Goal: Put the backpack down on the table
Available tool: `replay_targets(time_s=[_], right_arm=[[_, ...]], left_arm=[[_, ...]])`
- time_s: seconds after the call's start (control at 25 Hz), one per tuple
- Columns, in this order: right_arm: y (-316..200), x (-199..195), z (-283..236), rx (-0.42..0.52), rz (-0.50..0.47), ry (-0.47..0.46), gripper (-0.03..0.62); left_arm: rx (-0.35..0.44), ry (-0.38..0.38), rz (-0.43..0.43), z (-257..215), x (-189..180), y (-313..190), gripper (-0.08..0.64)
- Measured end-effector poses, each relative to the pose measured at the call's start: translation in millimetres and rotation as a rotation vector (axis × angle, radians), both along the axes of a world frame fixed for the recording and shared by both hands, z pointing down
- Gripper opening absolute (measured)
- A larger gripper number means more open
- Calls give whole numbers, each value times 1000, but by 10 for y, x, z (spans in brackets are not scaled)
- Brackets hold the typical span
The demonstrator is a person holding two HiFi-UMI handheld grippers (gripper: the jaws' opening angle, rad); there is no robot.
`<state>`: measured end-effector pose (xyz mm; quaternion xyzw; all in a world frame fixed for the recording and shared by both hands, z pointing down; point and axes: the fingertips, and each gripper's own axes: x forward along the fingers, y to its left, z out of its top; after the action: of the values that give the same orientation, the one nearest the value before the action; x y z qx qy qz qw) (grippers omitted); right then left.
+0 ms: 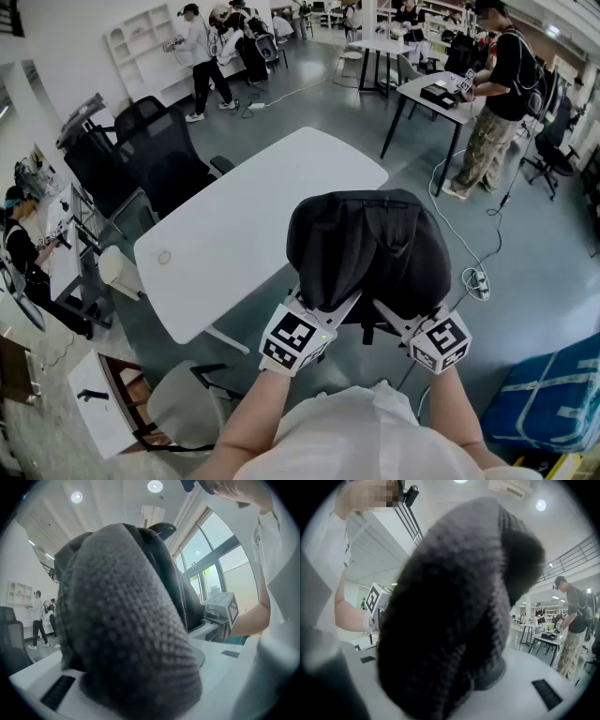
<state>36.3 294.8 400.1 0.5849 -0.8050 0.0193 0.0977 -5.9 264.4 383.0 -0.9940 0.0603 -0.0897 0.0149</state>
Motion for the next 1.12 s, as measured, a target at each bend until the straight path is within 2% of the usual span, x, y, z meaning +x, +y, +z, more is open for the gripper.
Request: replay_targets(time_s=[1.12], right_arm=[[-160,-227,20,8,-17,-12,221]], left_arm=[[1,9,-1,32,-228,-148,141]])
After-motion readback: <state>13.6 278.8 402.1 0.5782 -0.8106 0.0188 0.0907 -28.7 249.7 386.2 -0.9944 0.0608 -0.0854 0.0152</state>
